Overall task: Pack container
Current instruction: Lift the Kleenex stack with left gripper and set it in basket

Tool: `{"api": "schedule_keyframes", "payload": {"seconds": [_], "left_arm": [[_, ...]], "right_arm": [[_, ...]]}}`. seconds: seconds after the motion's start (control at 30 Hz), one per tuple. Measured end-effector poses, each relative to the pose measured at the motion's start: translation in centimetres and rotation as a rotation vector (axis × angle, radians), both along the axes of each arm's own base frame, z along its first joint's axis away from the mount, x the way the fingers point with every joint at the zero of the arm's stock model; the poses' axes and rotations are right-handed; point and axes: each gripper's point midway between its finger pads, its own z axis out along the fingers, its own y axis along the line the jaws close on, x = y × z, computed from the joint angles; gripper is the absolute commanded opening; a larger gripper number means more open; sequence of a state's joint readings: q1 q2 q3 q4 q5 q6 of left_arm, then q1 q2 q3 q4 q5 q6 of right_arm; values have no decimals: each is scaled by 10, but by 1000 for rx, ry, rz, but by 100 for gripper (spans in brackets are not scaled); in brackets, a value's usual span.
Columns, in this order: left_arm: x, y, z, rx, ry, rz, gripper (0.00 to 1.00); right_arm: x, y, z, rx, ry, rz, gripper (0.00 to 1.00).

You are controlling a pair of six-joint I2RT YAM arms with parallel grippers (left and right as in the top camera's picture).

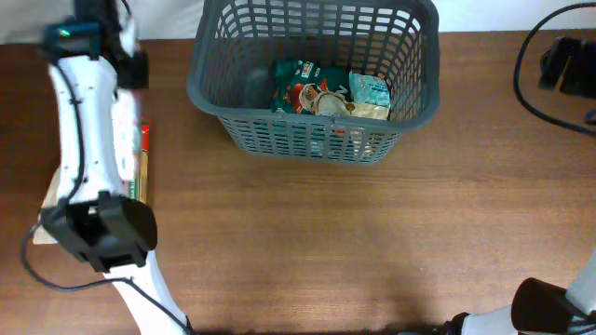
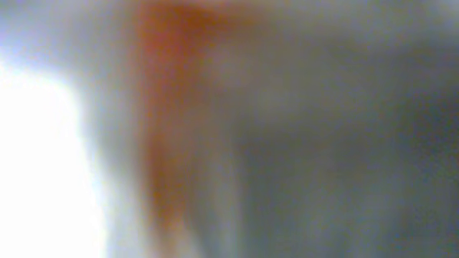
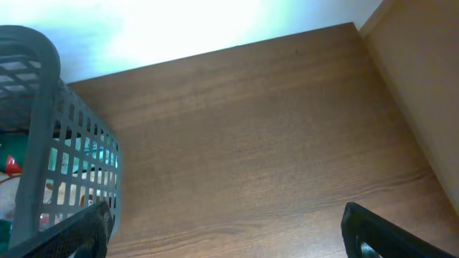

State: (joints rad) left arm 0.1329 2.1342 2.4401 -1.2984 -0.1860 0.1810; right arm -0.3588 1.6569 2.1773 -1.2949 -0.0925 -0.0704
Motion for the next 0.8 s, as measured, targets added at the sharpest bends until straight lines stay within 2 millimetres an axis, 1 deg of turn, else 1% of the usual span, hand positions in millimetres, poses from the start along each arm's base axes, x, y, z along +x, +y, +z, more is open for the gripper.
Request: {"api": "schedule_keyframes", "payload": {"seconds": [0.07,0.1,0.13,0.17,0.2,0.27,0.3,0.33,0.4,0.47,0.5,0.53,0.6,0.67,0.7,0.73,0.77,0.8], "left_arm": [[3,-1,58,49,-142,-39,2],[2,-3,74,66,-176,-61,1],[1,-8,98,89,-234,-106,2],[1,-15,120,110,-292,-162,2],[1,-26,141,131,-346,-236,2],[-5,-58,175,164,-438,-411,2],[-7,-76,189,178,-482,-506,2],[-10,-100,203,194,-531,-623,1],[-19,-144,220,221,-601,-821,2],[-30,-187,226,240,-646,-1018,2],[-38,-212,226,248,-667,-1126,2],[-43,-231,224,253,-678,-1207,2],[-50,-260,217,263,-683,-1331,2],[-54,-285,205,273,-676,-1433,1],[-55,-298,195,278,-663,-1489,1],[-54,-306,188,279,-653,-1518,2],[-51,-323,169,278,-623,-1577,2],[-47,-331,157,273,-600,-1602,1]], "right_arm": [[0,0,0,0,0,0,99],[0,0,0,0,0,0,99],[0,0,0,1,1,0,99],[0,0,0,1,1,0,100],[0,0,0,1,1,0,99],[0,0,0,1,1,0,99],[0,0,0,1,1,0,99],[0,0,0,1,1,0,99],[0,0,0,1,1,0,99],[0,0,0,1,1,0,99],[0,0,0,1,1,0,99],[0,0,0,1,1,0,99],[0,0,0,1,1,0,99],[0,0,0,1,1,0,99],[0,0,0,1,1,0,99],[0,0,-1,1,1,0,99],[0,0,-1,1,1,1,99],[0,0,-1,1,2,0,99]]}}
